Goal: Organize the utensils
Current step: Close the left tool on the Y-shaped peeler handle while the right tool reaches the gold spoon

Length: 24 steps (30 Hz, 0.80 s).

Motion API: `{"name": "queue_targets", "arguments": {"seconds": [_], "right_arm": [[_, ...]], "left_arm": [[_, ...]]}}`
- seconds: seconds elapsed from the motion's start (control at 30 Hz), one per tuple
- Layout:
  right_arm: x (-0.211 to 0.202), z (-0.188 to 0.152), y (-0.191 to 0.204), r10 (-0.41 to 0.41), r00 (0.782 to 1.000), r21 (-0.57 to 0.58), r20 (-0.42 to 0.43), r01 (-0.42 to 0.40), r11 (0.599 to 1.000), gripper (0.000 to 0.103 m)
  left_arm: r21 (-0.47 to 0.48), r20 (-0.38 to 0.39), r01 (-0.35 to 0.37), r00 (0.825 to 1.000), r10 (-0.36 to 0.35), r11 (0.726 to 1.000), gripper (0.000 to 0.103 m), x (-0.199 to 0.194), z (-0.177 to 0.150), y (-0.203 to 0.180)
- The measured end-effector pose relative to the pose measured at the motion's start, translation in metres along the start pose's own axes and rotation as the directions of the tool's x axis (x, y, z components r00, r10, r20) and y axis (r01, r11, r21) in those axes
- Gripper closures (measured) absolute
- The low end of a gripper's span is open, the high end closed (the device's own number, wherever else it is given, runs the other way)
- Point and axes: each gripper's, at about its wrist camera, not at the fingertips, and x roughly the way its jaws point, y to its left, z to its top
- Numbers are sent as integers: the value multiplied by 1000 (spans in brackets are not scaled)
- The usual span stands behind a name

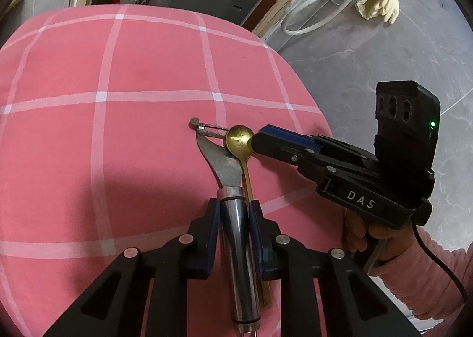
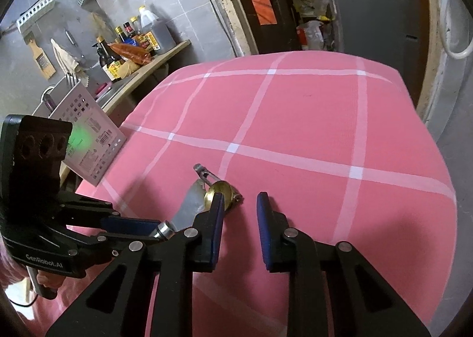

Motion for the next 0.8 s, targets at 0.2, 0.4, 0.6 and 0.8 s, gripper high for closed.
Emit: {"name": "queue_targets", "arguments": {"seconds": [0.2,0.4,0.6,0.8], "right_arm": [[6,3,10,-13,1000,-45,-15,12,999,83],[3,3,10,-26,1000,-52,-17,25,998,83],[2,2,8,-21,1000,-26,-12,20,999,83],[5,1,9,21,1000,-15,-20,-21,1000,83]], "left_arm": [[-8,-24,-23,999,22,1000,85,3,5,-2],[2,14,-68,998,68,998,85,2,1,-9],[-26,76,-165,983,166,986,86,-8,-8,-14],[-47,118,-266,956,270,963,86,-18,-11,-7]]}}
